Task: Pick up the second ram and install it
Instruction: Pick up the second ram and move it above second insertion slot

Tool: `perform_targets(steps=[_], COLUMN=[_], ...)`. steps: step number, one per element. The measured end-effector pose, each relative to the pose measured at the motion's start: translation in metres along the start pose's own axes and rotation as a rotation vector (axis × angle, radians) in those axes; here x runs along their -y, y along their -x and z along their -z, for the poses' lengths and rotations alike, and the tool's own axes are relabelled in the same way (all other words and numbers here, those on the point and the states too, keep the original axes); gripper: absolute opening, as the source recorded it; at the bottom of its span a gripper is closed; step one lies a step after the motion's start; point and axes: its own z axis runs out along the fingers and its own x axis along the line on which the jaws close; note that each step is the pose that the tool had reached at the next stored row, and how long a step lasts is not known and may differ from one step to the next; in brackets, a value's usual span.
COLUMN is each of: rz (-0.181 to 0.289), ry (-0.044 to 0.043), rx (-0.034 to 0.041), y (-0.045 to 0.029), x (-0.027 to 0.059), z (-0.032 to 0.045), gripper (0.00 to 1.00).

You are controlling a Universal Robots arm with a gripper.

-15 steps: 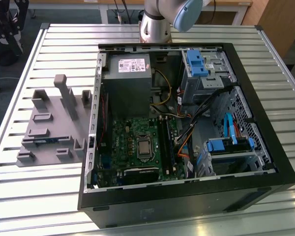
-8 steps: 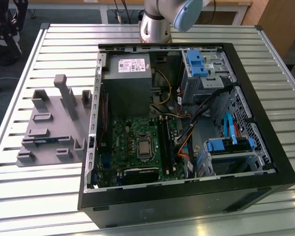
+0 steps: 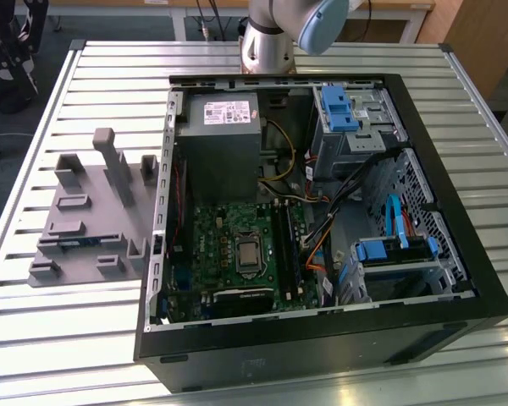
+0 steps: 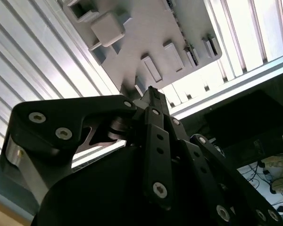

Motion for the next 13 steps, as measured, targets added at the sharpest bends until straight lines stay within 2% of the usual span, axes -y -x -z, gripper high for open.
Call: perform_targets(steps=[13], rz=[0.155], ry=[-0.0003], rx=[-0.0023], y=[-0.0008], x=[-0.0002], z=[-0.0004], gripper=[0.11])
